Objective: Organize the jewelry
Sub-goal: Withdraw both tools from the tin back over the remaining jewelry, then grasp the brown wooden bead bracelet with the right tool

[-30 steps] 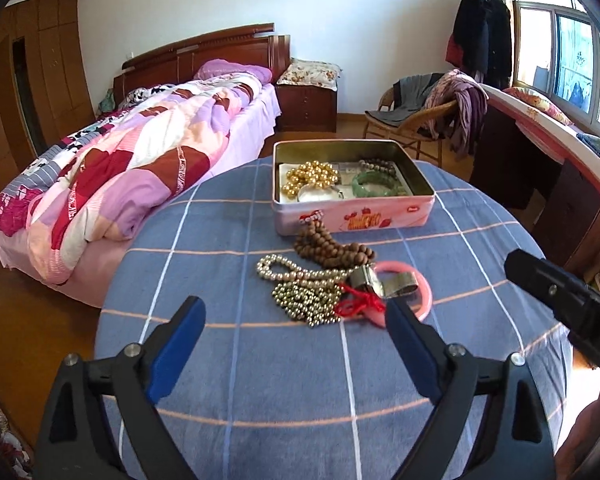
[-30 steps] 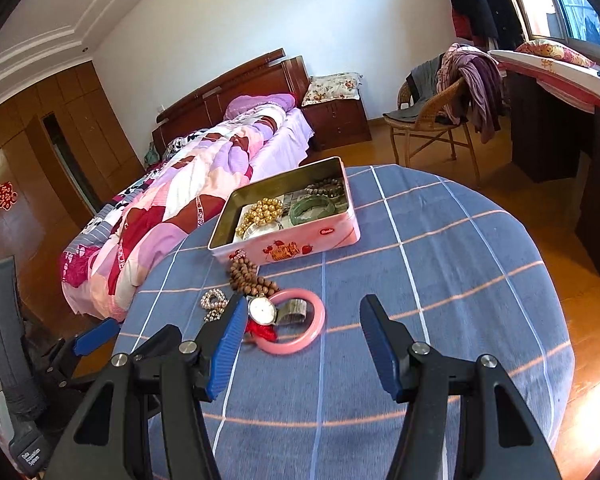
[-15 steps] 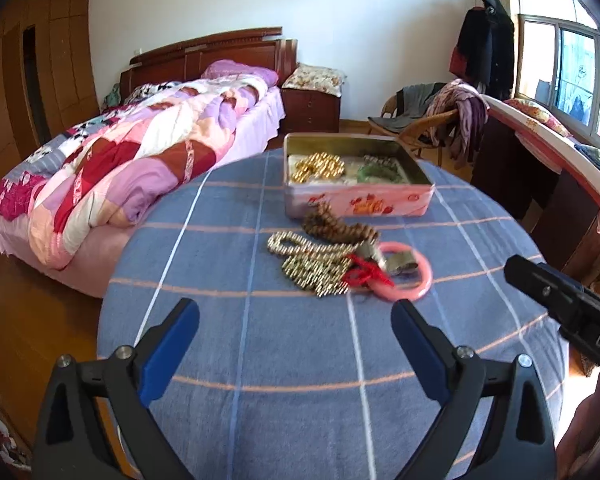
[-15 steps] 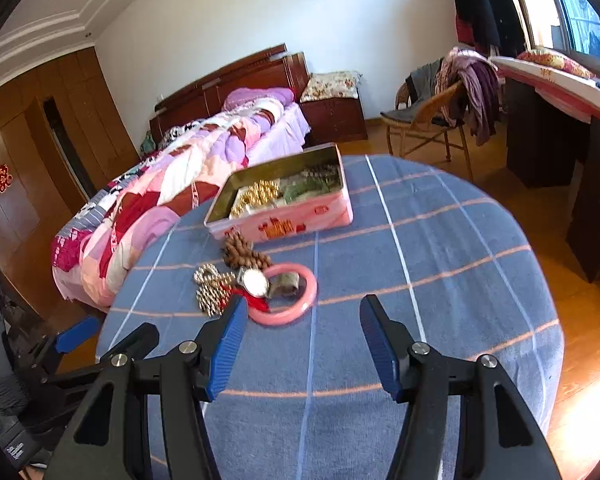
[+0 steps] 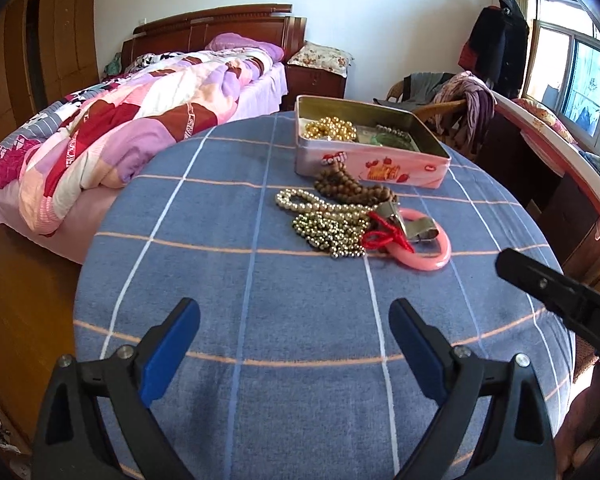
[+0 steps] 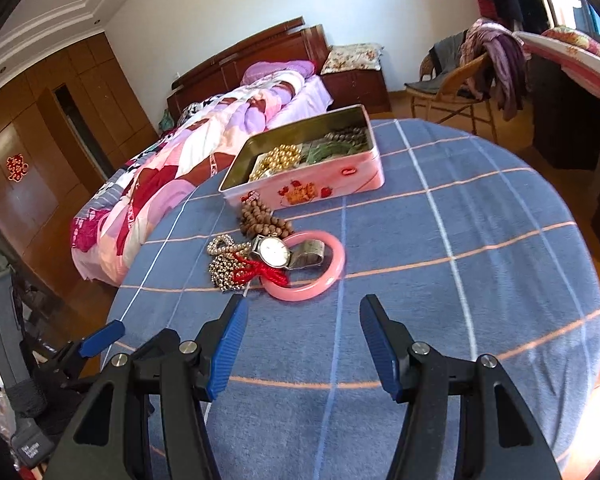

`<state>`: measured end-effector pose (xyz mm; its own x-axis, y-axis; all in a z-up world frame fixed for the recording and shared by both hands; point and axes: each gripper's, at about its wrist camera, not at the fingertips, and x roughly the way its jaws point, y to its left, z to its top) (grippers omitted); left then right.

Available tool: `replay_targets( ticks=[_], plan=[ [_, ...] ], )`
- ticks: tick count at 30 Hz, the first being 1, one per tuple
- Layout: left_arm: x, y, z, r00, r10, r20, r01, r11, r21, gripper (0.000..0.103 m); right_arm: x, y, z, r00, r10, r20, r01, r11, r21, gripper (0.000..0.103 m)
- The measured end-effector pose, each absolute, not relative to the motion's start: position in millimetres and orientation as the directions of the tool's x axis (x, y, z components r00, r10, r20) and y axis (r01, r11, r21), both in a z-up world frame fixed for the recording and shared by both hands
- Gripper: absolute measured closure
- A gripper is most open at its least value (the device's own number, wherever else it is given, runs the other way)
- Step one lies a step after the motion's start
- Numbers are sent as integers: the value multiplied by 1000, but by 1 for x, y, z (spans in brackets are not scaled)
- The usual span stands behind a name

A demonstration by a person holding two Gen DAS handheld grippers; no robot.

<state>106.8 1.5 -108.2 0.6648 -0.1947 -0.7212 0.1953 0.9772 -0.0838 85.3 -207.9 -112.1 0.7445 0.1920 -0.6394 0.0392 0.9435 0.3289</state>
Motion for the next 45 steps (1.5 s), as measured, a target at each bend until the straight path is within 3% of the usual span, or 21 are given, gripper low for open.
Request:
replay_targets(
  ticks=[14, 18, 23, 30, 36, 37, 38, 45],
  plan=[
    [131, 11, -122, 621, -224, -751, 171, 974, -150, 8, 123, -197, -118, 715, 243, -656, -22, 945, 326, 44],
    [135, 14, -121, 624, -223, -749, 165, 974, -153, 8, 146, -198, -115, 706, 269, -655, -42, 939, 341, 56],
    [146, 15, -120, 625, -217, -750, 162, 976, -148, 8, 183, -196, -111, 688, 308, -657, -79, 932, 354, 56],
    [156, 19, -124, 611, -215, -762, 149, 977, -156, 8, 249, -163, -124, 571, 373, -731, -208, 927, 311, 57],
    [161, 21, -126, 598, -224, -769, 149, 974, -168, 8, 273, -145, -148, 517, 326, -792, -248, 942, 225, 58],
    [163, 21, -126, 597, -225, -770, 149, 974, -169, 8, 273, -144, -148, 518, 321, -793, -253, 943, 217, 61],
    [164, 20, -126, 594, -226, -772, 148, 974, -171, 8, 272, -142, -149, 519, 309, -797, -258, 945, 199, 72],
    [180, 3, -125, 577, -253, -776, 198, 966, -167, 8, 249, -159, -144, 524, 310, -793, -229, 948, 220, 80]
  ],
)
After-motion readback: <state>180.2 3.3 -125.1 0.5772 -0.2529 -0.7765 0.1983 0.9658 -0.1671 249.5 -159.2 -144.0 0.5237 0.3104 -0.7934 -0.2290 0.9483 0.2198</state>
